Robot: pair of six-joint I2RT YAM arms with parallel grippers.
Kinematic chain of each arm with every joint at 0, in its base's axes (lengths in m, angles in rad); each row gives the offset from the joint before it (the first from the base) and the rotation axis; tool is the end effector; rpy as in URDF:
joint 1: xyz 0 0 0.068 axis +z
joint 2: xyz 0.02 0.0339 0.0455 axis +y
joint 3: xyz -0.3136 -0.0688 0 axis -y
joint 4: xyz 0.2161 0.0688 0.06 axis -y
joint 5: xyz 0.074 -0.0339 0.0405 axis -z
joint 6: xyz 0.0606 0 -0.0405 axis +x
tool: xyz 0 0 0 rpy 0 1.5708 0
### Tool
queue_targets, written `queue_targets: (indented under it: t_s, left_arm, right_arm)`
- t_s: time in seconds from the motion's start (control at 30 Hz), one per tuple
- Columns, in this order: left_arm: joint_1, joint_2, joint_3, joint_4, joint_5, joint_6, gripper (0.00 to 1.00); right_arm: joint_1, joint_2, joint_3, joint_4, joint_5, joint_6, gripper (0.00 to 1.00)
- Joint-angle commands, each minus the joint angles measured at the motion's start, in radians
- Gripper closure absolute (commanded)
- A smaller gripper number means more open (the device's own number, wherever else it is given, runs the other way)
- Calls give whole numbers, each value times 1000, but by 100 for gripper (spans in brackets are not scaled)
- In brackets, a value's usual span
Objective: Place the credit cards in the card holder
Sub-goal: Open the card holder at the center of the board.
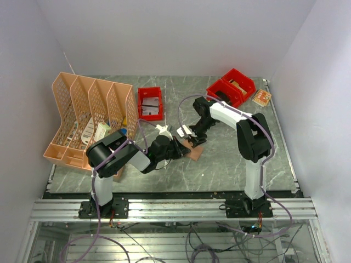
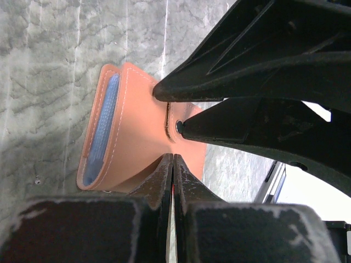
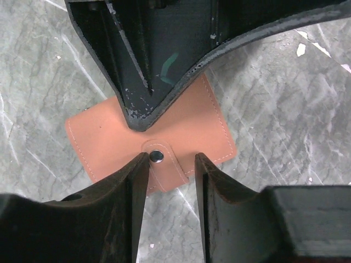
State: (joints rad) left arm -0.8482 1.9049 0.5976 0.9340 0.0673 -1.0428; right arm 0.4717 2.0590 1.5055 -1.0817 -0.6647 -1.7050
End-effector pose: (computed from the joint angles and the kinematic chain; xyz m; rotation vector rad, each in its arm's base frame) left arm 0.2365 -0.2744 0.1677 -0.1622 2.1782 -1.2510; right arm 0.3167 0.2035 0.2065 -2.3723 1.2763 0.8087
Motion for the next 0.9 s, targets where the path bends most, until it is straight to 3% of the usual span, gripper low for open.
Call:
queue_targets:
  t_s: [0.0, 0.47, 0.87]
  left_arm:
    - [0, 64, -23, -189, 5, 64, 93]
    - [17, 87, -34, -199, 6, 65, 93]
    - [31, 75, -32, -273, -17, 70, 93]
  right_arm:
    - [16, 102, -7, -43, 118, -33, 64]
    - [44, 12, -102, 10, 113, -43, 100]
    - [-49, -115, -140, 15, -114, -110, 100]
